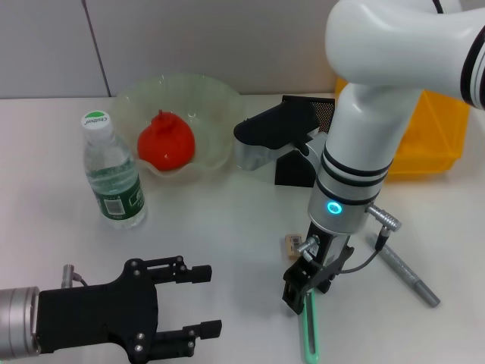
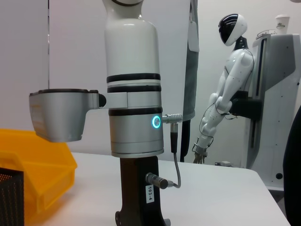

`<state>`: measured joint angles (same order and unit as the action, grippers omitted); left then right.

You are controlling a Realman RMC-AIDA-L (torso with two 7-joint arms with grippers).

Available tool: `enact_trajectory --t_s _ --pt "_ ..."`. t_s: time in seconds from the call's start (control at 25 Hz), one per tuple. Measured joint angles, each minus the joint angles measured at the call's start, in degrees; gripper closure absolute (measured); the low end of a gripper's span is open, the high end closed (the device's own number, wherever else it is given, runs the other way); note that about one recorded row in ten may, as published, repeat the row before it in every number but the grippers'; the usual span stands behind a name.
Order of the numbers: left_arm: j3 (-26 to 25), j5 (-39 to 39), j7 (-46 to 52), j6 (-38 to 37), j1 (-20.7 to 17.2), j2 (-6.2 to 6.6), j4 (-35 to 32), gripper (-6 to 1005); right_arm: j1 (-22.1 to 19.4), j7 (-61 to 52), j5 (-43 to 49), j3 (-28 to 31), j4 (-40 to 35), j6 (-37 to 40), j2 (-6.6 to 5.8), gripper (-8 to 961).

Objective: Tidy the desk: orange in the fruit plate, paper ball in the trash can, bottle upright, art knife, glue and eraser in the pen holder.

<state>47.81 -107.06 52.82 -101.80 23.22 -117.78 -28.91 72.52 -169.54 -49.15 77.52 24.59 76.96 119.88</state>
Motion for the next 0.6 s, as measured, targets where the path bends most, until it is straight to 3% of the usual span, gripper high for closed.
enact_trajectory --t_s 0.6 --pt "0.0 -0.2 0.0 -0.1 0.2 -0.09 0.0 324 -0.4 0.0 0.0 -0.1 0.0 -0.3 0.0 408"
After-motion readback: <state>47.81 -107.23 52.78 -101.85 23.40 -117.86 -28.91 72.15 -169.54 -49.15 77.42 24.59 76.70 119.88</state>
